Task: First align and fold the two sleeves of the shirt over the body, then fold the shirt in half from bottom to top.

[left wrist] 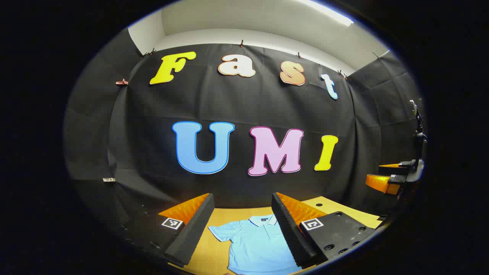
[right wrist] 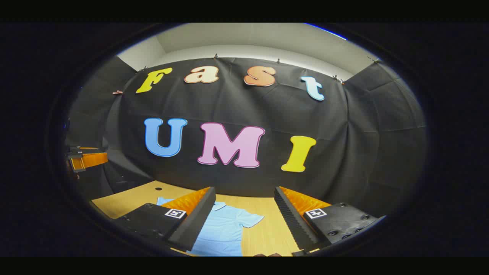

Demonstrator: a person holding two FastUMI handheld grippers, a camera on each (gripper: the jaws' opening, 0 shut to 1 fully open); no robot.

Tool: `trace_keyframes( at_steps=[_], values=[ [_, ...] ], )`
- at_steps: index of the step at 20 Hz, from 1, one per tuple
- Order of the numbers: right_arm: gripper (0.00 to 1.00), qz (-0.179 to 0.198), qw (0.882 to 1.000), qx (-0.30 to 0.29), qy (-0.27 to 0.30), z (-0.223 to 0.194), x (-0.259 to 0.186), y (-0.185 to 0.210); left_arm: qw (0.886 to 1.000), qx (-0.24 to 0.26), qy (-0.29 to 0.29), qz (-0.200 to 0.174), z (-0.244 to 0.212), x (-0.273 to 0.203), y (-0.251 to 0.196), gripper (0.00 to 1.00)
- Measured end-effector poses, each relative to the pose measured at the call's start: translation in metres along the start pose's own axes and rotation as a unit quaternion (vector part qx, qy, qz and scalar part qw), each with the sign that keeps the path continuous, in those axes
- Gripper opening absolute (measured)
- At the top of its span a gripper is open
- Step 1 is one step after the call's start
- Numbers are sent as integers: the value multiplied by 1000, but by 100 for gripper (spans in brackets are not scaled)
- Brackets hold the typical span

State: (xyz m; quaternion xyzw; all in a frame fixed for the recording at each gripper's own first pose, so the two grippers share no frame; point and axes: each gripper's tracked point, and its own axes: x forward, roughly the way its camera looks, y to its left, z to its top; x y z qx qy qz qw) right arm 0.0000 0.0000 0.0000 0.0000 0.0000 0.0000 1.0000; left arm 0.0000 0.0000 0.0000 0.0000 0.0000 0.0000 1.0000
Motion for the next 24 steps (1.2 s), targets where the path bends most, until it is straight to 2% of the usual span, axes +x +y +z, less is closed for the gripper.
trace_keyframes(
  at_steps=[11, 18, 21, 24],
  values=[
    [97, 8, 1000, 7, 1, 1, 1, 6, 1000, 8, -4, 9, 6, -10, 4, 96],
    [97, 11, 1000, 1, 5, 0, 7, -5, 1000, 4, 0, 22, 5, -13, 8, 97],
    [97, 36, 999, -26, 8, 1, 13, -1, 1000, -7, 0, 26, 7, -11, 10, 96],
    [97, 43, 997, -60, 2, 11, 24, -14, 1000, -6, -1, 26, 8, -7, 14, 97]
  ],
)
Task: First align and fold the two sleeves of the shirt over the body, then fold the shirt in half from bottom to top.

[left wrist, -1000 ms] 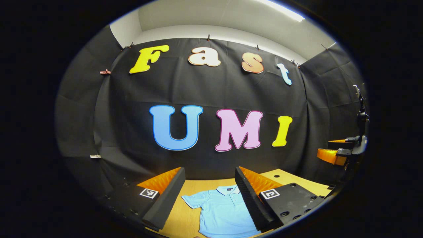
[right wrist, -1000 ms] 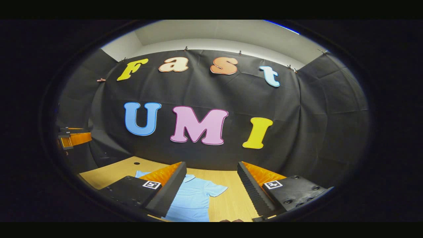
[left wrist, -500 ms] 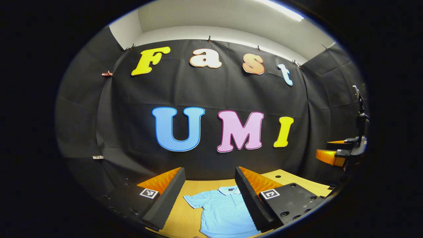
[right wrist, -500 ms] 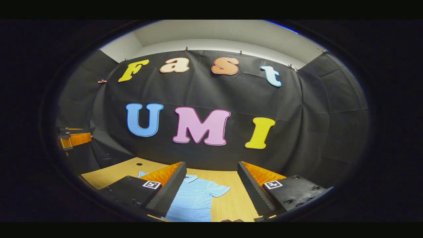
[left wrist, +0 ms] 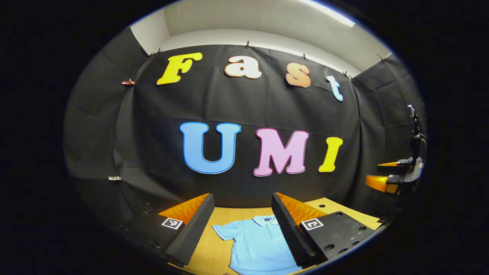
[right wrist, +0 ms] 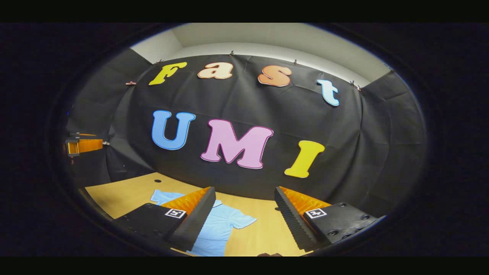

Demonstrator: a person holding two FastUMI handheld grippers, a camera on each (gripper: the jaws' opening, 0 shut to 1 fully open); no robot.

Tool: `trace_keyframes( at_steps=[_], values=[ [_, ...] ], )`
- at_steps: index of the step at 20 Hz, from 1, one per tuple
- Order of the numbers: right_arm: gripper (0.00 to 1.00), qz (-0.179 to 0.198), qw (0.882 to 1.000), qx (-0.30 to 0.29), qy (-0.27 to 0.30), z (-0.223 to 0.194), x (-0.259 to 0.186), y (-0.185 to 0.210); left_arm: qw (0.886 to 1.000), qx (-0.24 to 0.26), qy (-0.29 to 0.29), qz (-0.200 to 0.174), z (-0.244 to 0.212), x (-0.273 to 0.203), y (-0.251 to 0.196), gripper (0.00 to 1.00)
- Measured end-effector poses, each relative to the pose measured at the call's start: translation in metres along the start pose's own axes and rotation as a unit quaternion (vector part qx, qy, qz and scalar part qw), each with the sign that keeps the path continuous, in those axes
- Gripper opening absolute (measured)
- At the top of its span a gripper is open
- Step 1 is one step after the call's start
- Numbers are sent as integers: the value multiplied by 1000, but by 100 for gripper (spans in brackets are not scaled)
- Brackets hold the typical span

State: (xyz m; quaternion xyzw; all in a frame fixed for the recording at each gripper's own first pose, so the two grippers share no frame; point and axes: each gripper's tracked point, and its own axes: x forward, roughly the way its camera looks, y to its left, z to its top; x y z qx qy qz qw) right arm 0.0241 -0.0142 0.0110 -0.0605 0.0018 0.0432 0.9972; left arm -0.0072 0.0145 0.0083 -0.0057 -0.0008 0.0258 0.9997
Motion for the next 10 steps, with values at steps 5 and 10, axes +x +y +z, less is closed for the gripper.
trace_keyframes(
  at_steps=[5, 10],
  values=[
    [99, 19, 999, 38, 8, 12, 27, 0, 1000, 5, -2, -4, 6, 5, 11, 96],
    [97, 35, 999, -3, 41, -5, 80, -6, 1000, -3, 10, -4, -6, 16, 26, 97]
  ],
)
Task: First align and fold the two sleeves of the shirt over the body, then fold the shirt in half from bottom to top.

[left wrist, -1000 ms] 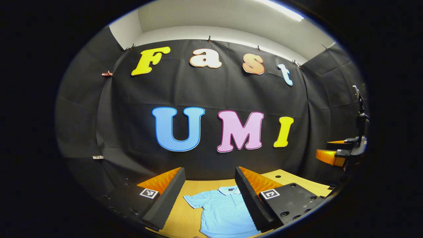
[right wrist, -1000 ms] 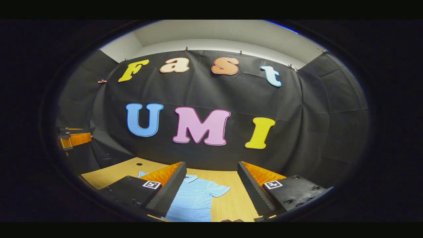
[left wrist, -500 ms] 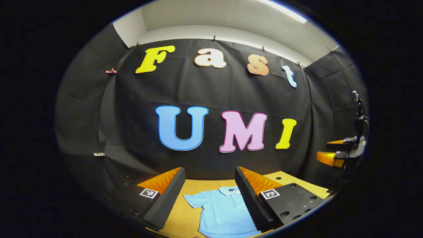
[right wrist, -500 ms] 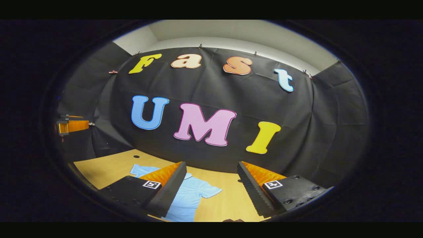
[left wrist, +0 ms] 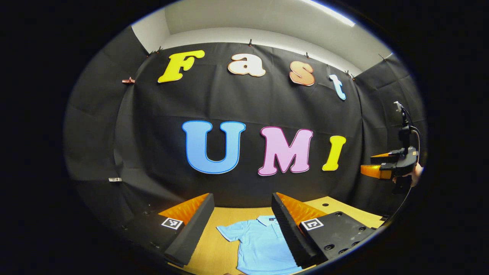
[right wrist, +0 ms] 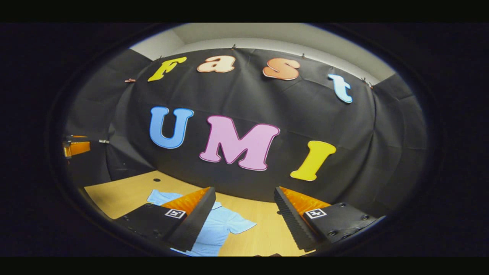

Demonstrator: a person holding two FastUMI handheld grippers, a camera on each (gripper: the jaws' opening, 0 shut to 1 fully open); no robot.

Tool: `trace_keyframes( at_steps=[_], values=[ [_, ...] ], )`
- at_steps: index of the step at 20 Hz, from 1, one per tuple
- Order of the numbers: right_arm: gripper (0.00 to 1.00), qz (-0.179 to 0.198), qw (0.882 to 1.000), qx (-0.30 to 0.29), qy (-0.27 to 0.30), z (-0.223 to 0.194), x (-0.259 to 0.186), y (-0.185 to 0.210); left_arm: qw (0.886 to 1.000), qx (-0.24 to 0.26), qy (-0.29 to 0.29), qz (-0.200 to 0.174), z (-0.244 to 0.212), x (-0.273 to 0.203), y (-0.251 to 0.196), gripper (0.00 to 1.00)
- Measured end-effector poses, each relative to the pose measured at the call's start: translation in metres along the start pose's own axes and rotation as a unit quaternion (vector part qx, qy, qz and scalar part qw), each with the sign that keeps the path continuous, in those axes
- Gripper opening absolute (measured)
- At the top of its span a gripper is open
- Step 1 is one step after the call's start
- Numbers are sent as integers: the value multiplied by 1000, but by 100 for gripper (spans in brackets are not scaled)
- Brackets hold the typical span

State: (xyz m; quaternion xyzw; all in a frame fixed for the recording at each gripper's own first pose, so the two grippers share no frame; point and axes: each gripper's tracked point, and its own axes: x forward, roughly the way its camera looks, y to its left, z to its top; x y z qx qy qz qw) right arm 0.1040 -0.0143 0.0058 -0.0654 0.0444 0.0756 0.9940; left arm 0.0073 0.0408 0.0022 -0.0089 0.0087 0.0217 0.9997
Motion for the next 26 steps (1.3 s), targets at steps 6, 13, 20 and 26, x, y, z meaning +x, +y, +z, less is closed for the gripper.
trace_keyframes(
  at_steps=[6, 13, 20, 26],
  values=[
    [97, 44, 995, 15, 89, -67, 92, -4, 1000, -1, 13, 9, -15, 21, -7, 96],
    [97, 88, 973, 48, 206, -192, 189, -18, 998, 28, 33, 46, -21, 76, -25, 96],
    [97, 107, 945, 74, 302, -313, 241, -31, 994, 24, 83, 71, -53, 129, -42, 97],
    [98, 126, 919, 70, 366, -390, 252, -23, 991, 26, 105, 84, -67, 156, -58, 97]
  ],
)
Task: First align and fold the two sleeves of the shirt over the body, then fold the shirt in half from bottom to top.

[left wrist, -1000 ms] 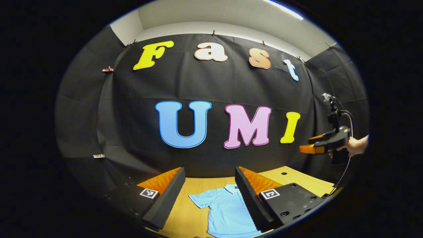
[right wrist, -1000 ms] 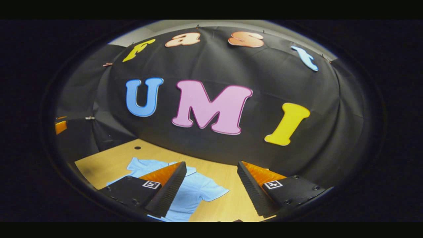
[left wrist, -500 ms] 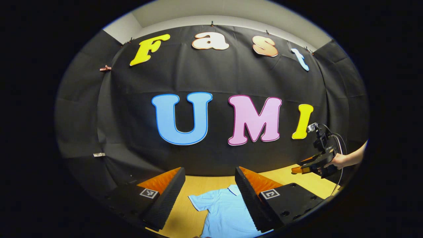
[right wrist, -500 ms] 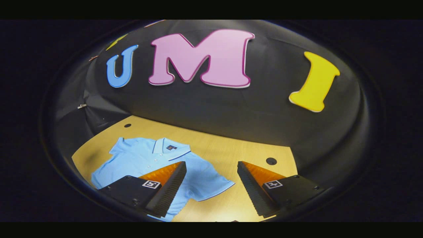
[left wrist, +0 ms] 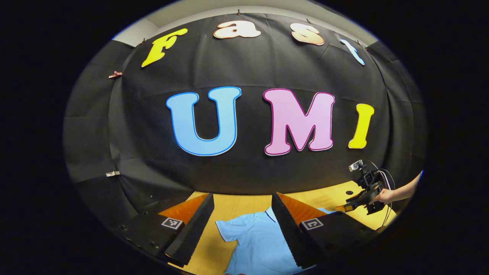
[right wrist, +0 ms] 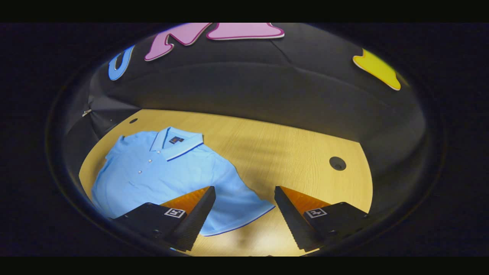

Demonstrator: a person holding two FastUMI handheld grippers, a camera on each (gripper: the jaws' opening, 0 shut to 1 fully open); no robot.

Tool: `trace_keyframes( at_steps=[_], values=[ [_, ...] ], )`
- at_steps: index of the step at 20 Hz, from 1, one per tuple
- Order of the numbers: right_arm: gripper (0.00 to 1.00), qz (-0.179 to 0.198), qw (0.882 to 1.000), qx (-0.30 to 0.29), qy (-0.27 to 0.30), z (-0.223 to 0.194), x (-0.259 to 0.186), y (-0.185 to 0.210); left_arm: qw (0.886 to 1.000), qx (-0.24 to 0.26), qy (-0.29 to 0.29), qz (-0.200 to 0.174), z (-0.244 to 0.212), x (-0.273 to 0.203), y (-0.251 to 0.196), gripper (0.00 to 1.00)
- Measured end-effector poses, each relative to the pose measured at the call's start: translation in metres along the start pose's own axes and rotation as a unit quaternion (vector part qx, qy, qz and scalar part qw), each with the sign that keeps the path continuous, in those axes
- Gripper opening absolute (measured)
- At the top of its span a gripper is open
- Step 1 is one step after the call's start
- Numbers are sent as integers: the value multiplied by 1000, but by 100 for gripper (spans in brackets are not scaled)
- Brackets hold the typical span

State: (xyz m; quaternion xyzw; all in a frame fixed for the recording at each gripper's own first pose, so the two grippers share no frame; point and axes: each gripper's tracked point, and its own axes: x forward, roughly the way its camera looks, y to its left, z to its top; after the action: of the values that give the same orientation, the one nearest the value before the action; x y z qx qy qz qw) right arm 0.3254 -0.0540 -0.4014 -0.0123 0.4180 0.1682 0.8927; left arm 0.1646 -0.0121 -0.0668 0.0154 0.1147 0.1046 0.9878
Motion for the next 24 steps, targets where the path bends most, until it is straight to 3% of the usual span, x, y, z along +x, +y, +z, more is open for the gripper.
trace_keyframes(
  at_steps=[7, 8, 9, 10, 13, 14, 17, 20, 21, 22, 23, 24],
  values=[
    [99, 13, 997, 18, 71, -46, 29, -6, 1000, -11, 21, 2, -13, 19, -32, 97],
    [96, 6, 998, 12, 56, -41, 32, -8, 1000, -12, 22, 0, -16, 21, -38, 97],
    [99, 3, 998, 7, 64, -45, 32, -11, 1000, -12, 22, -3, -17, 21, -44, 97],
    [77, 5, 998, 5, 56, -41, 31, -9, 1000, -11, 23, -7, -18, 21, -48, 97],
    [24, 3, 999, 3, 49, -39, 29, -6, 999, -13, 30, -16, -24, 24, -54, 97],
    [19, 3, 999, 4, 51, -39, 31, -8, 999, -15, 30, -17, -24, 26, -54, 97],
    [14, 11, 999, 13, 39, -26, 25, -2, 999, -20, 30, -20, -21, 27, -47, 97],
    [24, 22, 999, 25, 4, 8, 8, 15, 999, -19, 28, -27, -22, 26, -35, 97],
    [12, 30, 999, 36, -11, 22, 1, 27, 999, -20, 27, -29, -22, 26, -29, 97],
    [14, 40, 998, 46, -23, 35, -6, 39, 999, -21, 26, -30, -23, 26, -24, 97],
    [5, 51, 997, 53, -34, 48, -12, 53, 999, -25, 25, -29, -23, 26, -17, 97],
    [14, 62, 996, 55, -40, 55, -15, 69, 999, -30, 22, -29, -23, 26, -10, 97]
  ],
)
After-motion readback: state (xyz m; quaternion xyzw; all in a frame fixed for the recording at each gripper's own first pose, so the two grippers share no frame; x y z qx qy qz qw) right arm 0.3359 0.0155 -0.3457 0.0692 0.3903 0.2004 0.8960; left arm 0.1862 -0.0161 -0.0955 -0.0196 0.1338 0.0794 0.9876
